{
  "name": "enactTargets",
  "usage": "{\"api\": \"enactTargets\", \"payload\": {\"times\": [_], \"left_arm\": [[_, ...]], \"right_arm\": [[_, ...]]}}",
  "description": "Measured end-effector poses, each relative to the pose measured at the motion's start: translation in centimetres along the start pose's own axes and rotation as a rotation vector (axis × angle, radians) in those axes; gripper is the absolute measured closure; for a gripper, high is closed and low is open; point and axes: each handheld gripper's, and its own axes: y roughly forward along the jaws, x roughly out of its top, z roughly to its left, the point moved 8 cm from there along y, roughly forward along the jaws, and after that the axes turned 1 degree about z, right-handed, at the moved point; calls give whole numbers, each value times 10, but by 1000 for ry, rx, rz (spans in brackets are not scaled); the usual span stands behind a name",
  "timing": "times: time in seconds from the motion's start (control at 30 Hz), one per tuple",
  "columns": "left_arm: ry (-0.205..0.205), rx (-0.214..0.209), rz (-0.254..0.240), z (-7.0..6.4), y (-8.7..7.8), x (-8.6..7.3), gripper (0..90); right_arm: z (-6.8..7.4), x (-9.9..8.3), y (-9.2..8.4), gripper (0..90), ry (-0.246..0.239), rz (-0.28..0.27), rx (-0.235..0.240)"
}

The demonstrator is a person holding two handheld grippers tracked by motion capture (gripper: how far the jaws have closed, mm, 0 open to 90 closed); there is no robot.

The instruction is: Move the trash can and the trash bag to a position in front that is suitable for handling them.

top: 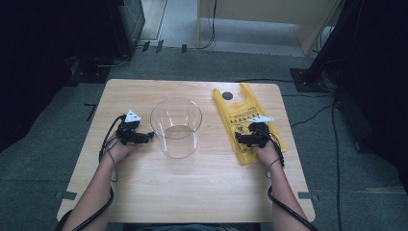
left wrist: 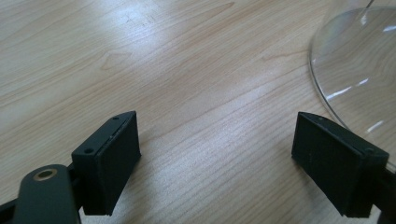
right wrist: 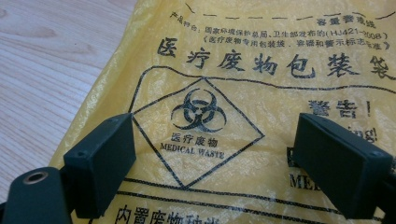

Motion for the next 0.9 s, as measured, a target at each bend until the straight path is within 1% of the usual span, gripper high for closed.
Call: {"api": "enactTargets", "payload": {"times": [0.17, 0.27, 0.33, 0.4, 0.6, 0.67, 0.8, 0.9], "left_arm": [[8, -8, 4, -2, 3, 4, 147], [15, -11, 32, -2, 5, 7, 147], [15, -13, 40, -3, 6, 8, 148], [12, -16, 35, -5, 8, 9, 148], [24, -21, 49, -7, 9, 11, 148], [14, -27, 47, -9, 10, 12, 148], [-16, -67, 55, -14, 9, 15, 148], [-18, -64, 64, -14, 9, 15, 148]], "right_arm": [[1, 0, 1, 117, 0, 4, 0], [1, 0, 1, 117, 0, 4, 0], [1, 0, 1, 115, 3, 4, -2], [1, 0, 1, 114, 7, 3, -7], [1, 0, 1, 114, 7, 3, -7], [1, 0, 1, 114, 7, 3, -7], [1, 0, 1, 114, 7, 3, -7], [1, 0, 1, 114, 7, 3, -7]]}}
